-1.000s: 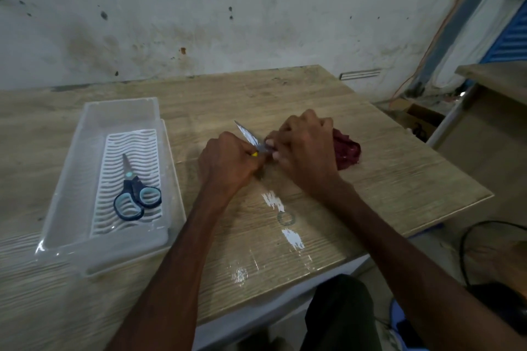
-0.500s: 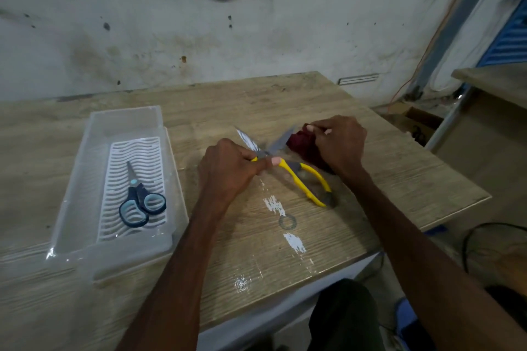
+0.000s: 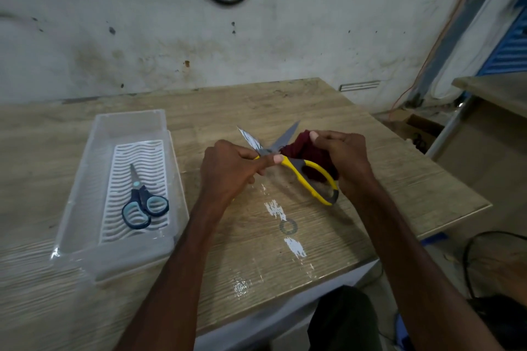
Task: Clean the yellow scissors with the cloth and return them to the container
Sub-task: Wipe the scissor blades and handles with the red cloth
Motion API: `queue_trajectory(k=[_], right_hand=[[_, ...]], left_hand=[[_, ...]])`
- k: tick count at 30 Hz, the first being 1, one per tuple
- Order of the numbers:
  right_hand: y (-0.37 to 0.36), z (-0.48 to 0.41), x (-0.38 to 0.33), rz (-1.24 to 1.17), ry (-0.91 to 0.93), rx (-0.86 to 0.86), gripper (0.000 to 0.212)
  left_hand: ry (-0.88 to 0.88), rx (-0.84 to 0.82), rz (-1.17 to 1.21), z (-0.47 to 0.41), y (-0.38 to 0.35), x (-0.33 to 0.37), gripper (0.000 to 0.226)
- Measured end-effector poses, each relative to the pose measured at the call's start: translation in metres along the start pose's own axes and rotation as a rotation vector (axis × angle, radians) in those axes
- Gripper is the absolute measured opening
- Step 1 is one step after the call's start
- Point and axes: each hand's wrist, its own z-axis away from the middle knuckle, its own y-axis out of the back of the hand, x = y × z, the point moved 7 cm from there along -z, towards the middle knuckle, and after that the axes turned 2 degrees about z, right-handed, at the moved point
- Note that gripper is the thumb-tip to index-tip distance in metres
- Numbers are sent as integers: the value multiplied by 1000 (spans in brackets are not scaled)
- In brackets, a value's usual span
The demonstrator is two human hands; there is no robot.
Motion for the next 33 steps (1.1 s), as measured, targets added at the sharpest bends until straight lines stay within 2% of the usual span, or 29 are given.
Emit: queue_trajectory(k=[3, 6, 9, 12, 15, 17, 19, 24, 28, 33], right_hand=[[-10, 5, -2, -62, -68, -138, 17], [-35, 13, 5, -73, -215, -450, 23], [-41, 15, 16, -102, -355, -525, 23], [-46, 26, 28, -398, -576, -611, 35], [-46, 21, 35, -433, -599, -607, 40], [-43, 18, 38, -390, -605, -560, 33], [-42, 14, 38, -448, -606, -523, 31], [-39, 13, 31, -586, -569, -503, 47], [-47, 28, 32, -548, -619, -525, 30], [-36, 21, 25, -528, -606, -493, 30]], left_hand=[[-5, -35, 98, 2, -6, 4, 31], [21, -78, 151, 0, -14, 3, 28], [20, -133, 97, 1, -20, 1, 35], [6, -140, 38, 2, -20, 3, 37], [6, -149, 48, 1, -21, 3, 37], [16, -164, 54, 2, -21, 3, 38], [26, -177, 56, 4, -21, 5, 33], [24, -143, 38, 4, -17, 6, 36], [57, -165, -5, 2, -16, 1, 40], [54, -216, -32, 5, -19, 3, 35]])
